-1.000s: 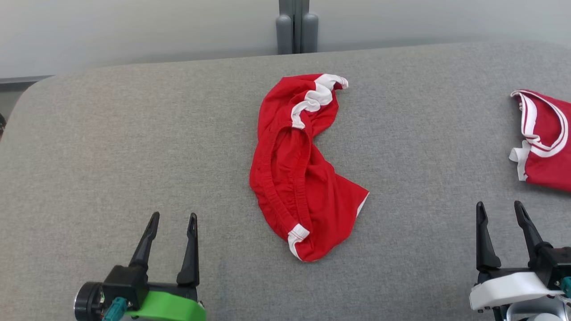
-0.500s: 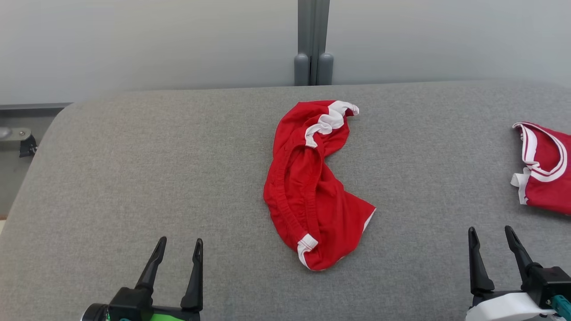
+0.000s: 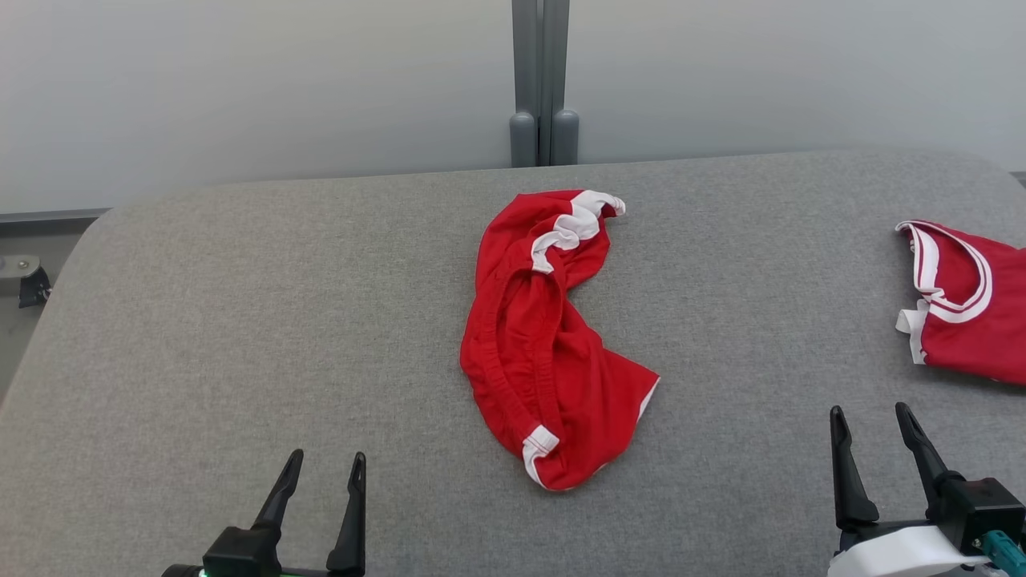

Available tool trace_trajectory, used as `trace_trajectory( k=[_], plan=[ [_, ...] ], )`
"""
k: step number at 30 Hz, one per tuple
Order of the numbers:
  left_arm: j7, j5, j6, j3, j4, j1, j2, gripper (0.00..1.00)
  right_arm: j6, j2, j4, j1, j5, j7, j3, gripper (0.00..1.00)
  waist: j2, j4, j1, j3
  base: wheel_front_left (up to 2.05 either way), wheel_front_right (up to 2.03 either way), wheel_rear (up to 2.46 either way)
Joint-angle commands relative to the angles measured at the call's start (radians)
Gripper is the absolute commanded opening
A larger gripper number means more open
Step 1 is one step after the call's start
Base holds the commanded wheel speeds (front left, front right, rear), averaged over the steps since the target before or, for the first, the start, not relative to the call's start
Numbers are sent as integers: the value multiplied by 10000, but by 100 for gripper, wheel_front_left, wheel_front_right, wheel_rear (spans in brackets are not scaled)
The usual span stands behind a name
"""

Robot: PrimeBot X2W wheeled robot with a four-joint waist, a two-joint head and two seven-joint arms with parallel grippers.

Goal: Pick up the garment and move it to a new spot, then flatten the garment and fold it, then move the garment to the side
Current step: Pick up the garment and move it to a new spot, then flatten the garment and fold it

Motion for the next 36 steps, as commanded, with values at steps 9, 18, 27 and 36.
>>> trace_trajectory(
  k=[9,18,27,36],
  plan=[
    [-28,-13,-37,-136,100,-59,78,100,-15,-13,-95,154,60,1,74,100,0,-2,0,4,0,0,0],
    [-28,285,-39,-1898,487,-1113,352,100,-15,-13,-90,-105,-15,-1,201,100,0,-194,0,280,0,0,0],
    [1017,-840,-32,-6263,2332,-4114,768,100,-15,-13,29,-462,-1,-1,454,100,0,-804,0,841,0,0,0],
    [2862,-3330,-31,-9234,3527,-6774,1630,100,-15,-11,165,-708,100,0,495,100,0,-1327,0,1271,0,0,0]
  ],
)
